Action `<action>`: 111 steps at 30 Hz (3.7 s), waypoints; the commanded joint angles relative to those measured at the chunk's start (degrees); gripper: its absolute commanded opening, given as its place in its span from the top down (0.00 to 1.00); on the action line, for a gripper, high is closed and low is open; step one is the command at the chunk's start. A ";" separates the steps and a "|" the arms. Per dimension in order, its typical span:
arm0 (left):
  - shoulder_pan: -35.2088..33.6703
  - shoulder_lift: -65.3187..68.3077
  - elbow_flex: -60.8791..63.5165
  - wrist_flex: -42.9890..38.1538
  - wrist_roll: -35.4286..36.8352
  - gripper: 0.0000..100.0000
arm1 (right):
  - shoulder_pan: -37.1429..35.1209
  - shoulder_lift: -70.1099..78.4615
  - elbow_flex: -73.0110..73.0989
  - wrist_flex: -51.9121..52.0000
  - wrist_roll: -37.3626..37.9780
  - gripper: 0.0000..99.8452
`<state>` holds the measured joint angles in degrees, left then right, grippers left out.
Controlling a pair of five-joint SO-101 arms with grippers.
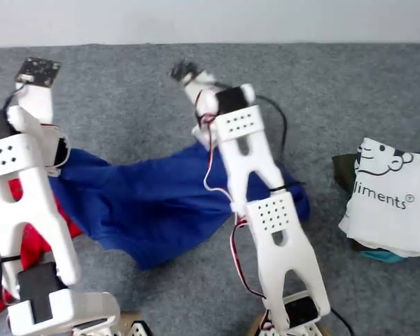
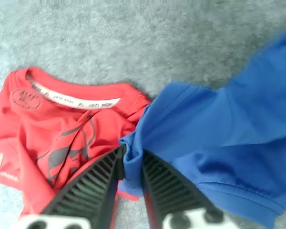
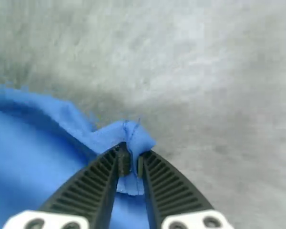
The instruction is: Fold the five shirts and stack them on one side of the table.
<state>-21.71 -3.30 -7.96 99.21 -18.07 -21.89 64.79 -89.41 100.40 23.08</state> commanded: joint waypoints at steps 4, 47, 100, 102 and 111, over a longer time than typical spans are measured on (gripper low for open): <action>6.07 -2.73 -1.54 -0.44 0.62 0.99 | 5.32 -15.96 -5.10 2.15 0.26 0.99; 18.29 -0.44 -74.68 -19.69 -5.71 0.99 | 29.05 -72.66 2.81 1.71 13.54 0.99; 18.02 41.23 -53.85 1.58 -23.56 0.99 | 22.99 -33.27 44.48 -16.22 13.98 0.99; 16.35 39.47 -52.35 1.58 -22.51 0.99 | 22.99 -33.80 44.48 -12.00 13.98 0.99; 16.00 17.58 -17.27 1.58 -23.30 0.99 | 23.43 -34.07 44.48 0.66 13.98 0.99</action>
<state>-5.71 25.54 -37.76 98.95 -40.57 1.58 35.96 -44.40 97.85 36.44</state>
